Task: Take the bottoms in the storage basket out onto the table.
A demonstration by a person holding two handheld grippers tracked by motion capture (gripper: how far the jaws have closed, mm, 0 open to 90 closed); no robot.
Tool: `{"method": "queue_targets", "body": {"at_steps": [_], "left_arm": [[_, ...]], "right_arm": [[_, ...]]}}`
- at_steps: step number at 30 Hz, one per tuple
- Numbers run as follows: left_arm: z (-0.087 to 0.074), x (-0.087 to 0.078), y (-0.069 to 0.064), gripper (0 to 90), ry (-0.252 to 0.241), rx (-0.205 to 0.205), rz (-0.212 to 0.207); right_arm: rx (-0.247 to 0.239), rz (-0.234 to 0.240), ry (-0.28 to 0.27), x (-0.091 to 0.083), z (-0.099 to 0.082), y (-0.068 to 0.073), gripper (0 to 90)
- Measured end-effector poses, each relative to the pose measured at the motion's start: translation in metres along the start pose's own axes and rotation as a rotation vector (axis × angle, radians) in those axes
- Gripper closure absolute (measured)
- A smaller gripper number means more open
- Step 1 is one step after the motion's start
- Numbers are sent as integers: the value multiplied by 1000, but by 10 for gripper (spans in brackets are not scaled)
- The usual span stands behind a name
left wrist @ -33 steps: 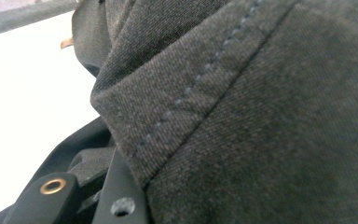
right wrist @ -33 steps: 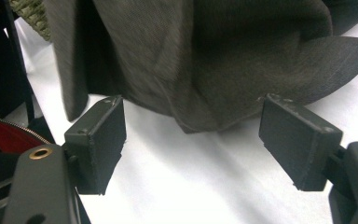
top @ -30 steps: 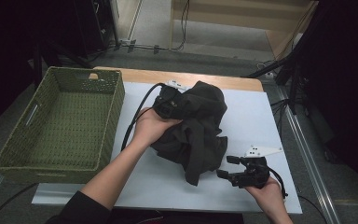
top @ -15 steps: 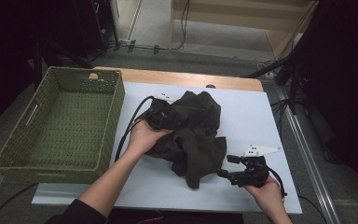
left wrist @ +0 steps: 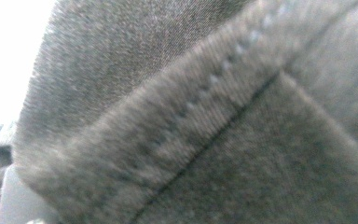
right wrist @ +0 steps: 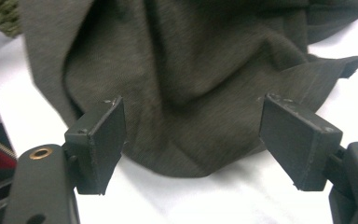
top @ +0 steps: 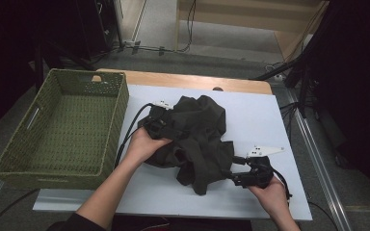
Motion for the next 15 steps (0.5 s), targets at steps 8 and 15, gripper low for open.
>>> {"method": "queue_targets", "body": {"at_steps": [8, 15], "left_arm": [[-1, -22, 0, 139, 19, 26, 49], [0, -44, 3, 139, 15, 16, 78]], "right_arm": [[10, -39, -16, -1, 8, -14, 214], [31, -58, -32, -1, 16, -23, 214]]}}
Point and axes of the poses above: each handheld gripper's, and its own axes: x roughly forward along the jaws, z roughly out of its top, y roughly to its left, the point moved 9 cm from there along x, roughly forward along the jaws, and after that the axes turned 14 degrees about z, right-handed, at the moved point
